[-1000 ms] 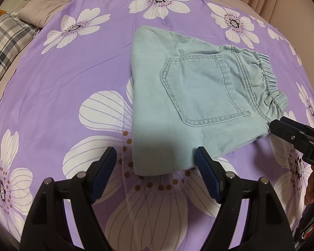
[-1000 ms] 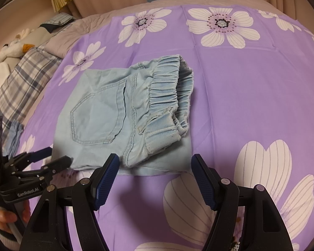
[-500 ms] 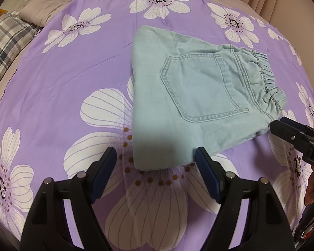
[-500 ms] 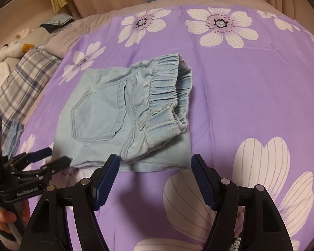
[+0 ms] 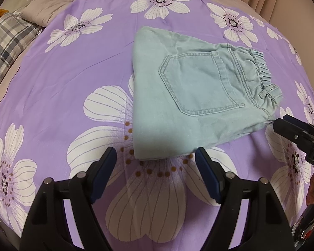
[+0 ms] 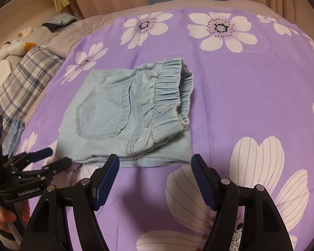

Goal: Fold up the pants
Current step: 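Open both tools and pull them back from the folded jeans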

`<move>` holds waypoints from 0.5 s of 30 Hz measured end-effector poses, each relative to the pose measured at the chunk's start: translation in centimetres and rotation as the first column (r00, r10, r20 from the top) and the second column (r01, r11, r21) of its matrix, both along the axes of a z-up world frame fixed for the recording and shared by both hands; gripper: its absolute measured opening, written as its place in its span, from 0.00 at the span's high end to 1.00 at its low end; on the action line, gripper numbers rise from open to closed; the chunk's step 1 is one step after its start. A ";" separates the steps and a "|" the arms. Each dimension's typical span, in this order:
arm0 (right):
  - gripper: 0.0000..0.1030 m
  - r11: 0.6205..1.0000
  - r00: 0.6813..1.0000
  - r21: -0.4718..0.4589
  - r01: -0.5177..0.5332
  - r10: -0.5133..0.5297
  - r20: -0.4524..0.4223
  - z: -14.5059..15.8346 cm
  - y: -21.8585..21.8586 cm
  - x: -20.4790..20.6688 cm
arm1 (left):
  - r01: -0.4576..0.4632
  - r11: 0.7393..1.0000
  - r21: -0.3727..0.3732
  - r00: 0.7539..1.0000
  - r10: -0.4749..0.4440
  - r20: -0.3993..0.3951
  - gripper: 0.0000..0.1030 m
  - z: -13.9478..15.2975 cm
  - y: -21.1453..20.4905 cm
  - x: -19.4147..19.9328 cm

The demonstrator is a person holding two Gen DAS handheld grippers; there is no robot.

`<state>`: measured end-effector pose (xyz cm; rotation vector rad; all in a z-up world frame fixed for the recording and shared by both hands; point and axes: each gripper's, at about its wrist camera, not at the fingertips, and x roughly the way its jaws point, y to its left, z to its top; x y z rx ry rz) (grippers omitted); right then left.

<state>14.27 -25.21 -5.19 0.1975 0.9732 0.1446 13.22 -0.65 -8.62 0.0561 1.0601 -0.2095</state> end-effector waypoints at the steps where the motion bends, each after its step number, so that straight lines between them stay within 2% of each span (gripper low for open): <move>1: 0.31 1.000 1.000 -0.001 -0.001 0.001 0.002 0.1 0.0 -0.1 | 0.000 1.000 -0.001 1.000 0.000 0.001 0.25 0.1 0.0 -0.1; 15: 0.31 1.000 0.999 -0.004 -0.009 0.009 0.032 1.3 0.3 -1.1 | 0.007 1.000 -0.010 1.000 -0.007 0.030 0.25 1.7 -0.4 -1.5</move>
